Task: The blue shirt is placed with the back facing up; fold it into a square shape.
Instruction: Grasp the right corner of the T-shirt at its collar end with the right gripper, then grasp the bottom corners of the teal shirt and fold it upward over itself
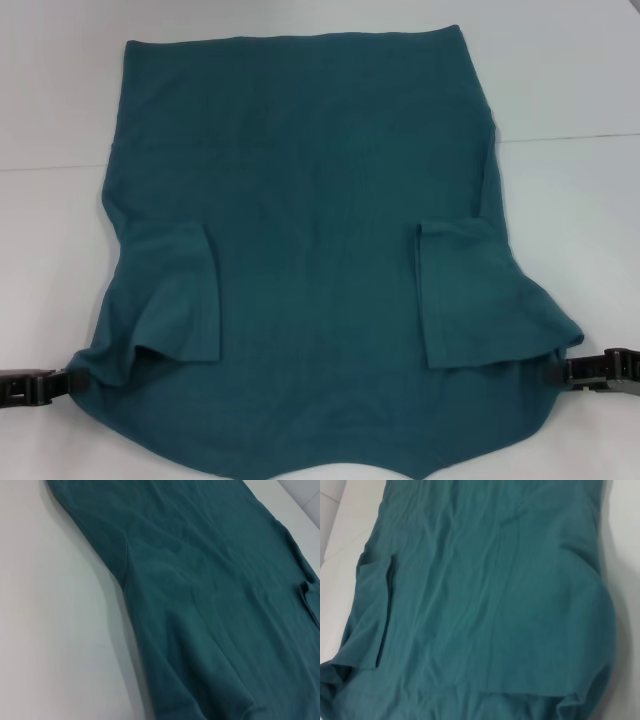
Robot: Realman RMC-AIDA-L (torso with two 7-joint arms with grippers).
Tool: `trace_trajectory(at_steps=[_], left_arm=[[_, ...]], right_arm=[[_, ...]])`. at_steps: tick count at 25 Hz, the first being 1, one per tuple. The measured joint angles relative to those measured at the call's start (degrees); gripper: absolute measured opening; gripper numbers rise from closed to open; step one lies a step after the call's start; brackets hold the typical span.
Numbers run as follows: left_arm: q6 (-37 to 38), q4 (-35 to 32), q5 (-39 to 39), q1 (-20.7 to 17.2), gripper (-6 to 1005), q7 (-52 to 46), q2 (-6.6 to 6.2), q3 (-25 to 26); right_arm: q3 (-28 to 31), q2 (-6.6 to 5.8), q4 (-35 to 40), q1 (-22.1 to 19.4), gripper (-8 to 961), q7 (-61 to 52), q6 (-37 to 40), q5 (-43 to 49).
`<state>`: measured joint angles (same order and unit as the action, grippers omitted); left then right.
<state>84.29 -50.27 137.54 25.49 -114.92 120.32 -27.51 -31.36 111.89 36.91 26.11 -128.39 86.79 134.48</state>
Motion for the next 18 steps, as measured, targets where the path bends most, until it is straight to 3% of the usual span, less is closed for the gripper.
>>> trace_trajectory(at_steps=[2,12,18], left_arm=[[0.0,0.0,0.0,0.0,32,-0.06,0.0,-0.07],[0.0,0.0,0.0,0.0,32,-0.26,0.0,-0.04],[0.68,-0.08,0.21,0.0,32,-1.13,-0.47,0.23]], right_arm=[[0.14,0.0,0.03,-0.1,508,-0.05,-0.18,0.0],[0.17,-0.01,0.09,-0.53,67,0.38,-0.66,-0.01],[1.53,0.01,-0.03,-1.91,36,2.63,-0.19,-0.33]])
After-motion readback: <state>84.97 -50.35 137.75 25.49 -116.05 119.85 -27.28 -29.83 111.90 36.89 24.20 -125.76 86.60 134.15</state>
